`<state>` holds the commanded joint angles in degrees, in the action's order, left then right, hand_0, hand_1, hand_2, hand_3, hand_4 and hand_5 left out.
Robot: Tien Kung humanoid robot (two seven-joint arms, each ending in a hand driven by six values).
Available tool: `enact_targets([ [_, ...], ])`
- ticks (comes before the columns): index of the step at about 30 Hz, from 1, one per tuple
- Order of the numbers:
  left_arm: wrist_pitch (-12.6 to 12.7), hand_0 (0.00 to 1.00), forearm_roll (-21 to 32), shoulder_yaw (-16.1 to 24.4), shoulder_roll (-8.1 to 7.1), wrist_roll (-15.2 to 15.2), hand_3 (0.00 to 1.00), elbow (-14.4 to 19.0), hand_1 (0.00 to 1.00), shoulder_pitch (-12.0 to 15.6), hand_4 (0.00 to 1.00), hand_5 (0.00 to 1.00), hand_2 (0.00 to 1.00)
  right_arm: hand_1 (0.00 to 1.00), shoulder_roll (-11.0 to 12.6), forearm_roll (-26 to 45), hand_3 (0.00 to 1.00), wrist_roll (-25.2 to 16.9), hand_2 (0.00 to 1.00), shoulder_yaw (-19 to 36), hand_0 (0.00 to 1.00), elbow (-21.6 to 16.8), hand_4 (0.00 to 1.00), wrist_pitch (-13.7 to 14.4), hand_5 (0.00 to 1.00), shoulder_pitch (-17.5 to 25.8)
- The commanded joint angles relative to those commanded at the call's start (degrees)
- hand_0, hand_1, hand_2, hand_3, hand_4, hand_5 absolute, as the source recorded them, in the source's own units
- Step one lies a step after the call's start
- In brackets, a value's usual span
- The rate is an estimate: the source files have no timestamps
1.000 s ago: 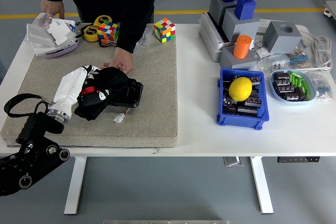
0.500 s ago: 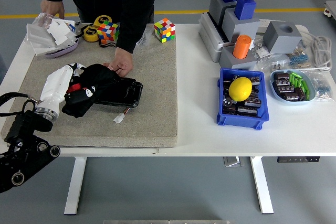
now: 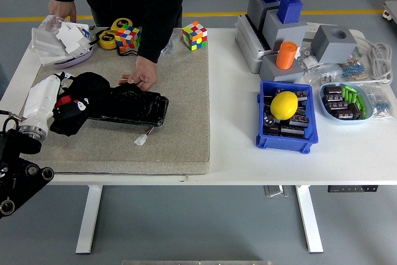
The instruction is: Pick the rag up,wipe the panel,place it on the desk
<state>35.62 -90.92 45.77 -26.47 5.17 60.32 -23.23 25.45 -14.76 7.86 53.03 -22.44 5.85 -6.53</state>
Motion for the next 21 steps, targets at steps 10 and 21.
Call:
enact_targets([
  [10,0.21,0.167,0.22,1.86,-0.30,-0.70,0.660,-2.11,0.085,0.21,0.570,0.110,0.217,0.625,0.07,0.00,0.614,0.22,0.674,-0.07,0.721,0.00,0.998,0.01,0.606,0.15],
  [21,0.23,0.167,0.11,3.82,-1.39,-1.25,0.661,-3.13,0.086,0.83,0.571,0.111,0.217,0.625,-0.02,-0.07,0.613,0.14,0.674,-0.23,0.721,-0.05,0.998,0.11,0.606,0.15],
])
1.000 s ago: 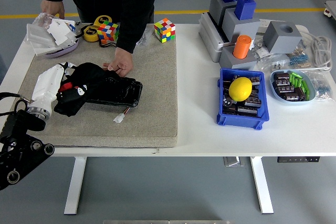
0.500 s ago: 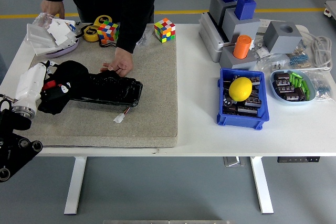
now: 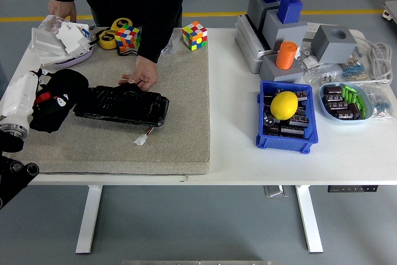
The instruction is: Pick the rag up,wipe the panel,place it on the desk
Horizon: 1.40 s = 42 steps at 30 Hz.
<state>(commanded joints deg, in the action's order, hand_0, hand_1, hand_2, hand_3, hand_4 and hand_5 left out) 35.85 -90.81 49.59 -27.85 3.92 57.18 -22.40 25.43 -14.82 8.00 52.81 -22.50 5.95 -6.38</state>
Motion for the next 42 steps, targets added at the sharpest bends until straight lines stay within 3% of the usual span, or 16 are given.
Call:
enact_targets([
  [24,0.18,0.171,0.25,-4.19,2.51,0.17,0.663,0.60,0.084,-1.39,0.566,0.106,0.217,0.624,0.07,-0.07,0.614,-0.20,0.674,0.27,0.721,-0.15,0.998,0.02,0.607,-0.09],
  [42,0.41,0.174,-0.75,-10.43,3.97,1.20,0.664,5.01,0.083,-3.96,0.565,0.106,0.216,0.624,0.36,0.08,0.614,-0.39,0.674,-0.04,0.721,-0.16,0.998,-0.10,0.607,-0.38],
])
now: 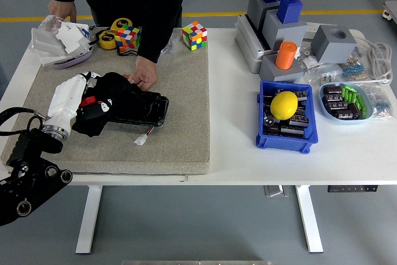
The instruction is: Pick the rag up,wipe the panel,place it on the desk
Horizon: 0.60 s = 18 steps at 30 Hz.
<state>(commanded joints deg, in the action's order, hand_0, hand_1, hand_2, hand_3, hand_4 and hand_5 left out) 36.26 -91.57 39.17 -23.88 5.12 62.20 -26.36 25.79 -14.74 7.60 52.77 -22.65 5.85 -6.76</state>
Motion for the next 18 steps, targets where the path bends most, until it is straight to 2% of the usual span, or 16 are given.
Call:
enact_targets([
  [13,-0.10,0.176,-0.05,-4.03,0.81,0.45,0.664,0.80,0.083,-1.17,0.566,0.106,0.216,0.624,0.28,0.11,0.614,0.00,0.674,-0.10,0.721,0.03,0.998,-0.09,0.608,0.01],
  [18,-0.14,0.176,-0.51,-5.56,1.00,0.70,0.664,2.14,0.083,-1.60,0.566,0.106,0.216,0.624,0.31,0.14,0.614,0.00,0.674,-0.16,0.721,0.06,0.998,-0.15,0.608,0.04],
])
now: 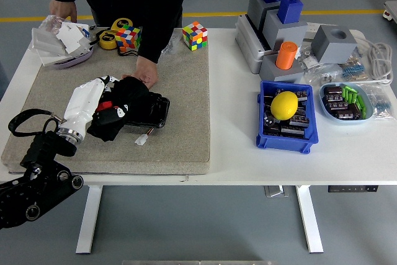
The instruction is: Pick the rag up,wipe the panel,place it on the desk
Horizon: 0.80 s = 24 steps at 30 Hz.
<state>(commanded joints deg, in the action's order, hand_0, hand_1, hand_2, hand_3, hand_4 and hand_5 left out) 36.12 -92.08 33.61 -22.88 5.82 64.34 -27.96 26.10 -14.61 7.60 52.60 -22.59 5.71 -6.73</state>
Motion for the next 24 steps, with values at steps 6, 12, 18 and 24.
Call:
enact_targets([
  [6,-0.13,0.176,-0.29,-1.72,0.02,0.45,0.665,1.28,0.083,-0.49,0.566,0.106,0.215,0.624,0.08,0.05,0.615,-0.07,0.673,-0.13,0.721,-0.03,0.998,0.07,0.607,-0.04],
  [12,-0.33,0.176,-0.82,-3.27,0.27,1.04,0.665,2.65,0.084,-1.39,0.566,0.106,0.215,0.624,0.15,0.09,0.614,-0.08,0.674,-0.40,0.721,0.01,0.998,0.07,0.607,-0.14],
  [18,-0.55,0.176,-1.32,-4.57,0.50,1.75,0.665,4.11,0.084,-2.25,0.567,0.107,0.215,0.624,0.14,0.14,0.614,-0.10,0.674,-0.53,0.722,0.06,0.998,0.00,0.607,-0.16],
  [24,-0.67,0.178,-1.69,-4.97,0.88,2.13,0.666,4.71,0.083,-2.53,0.568,0.107,0.215,0.624,0.16,0.22,0.614,-0.08,0.674,-0.62,0.722,0.12,0.998,0.00,0.607,-0.16],
])
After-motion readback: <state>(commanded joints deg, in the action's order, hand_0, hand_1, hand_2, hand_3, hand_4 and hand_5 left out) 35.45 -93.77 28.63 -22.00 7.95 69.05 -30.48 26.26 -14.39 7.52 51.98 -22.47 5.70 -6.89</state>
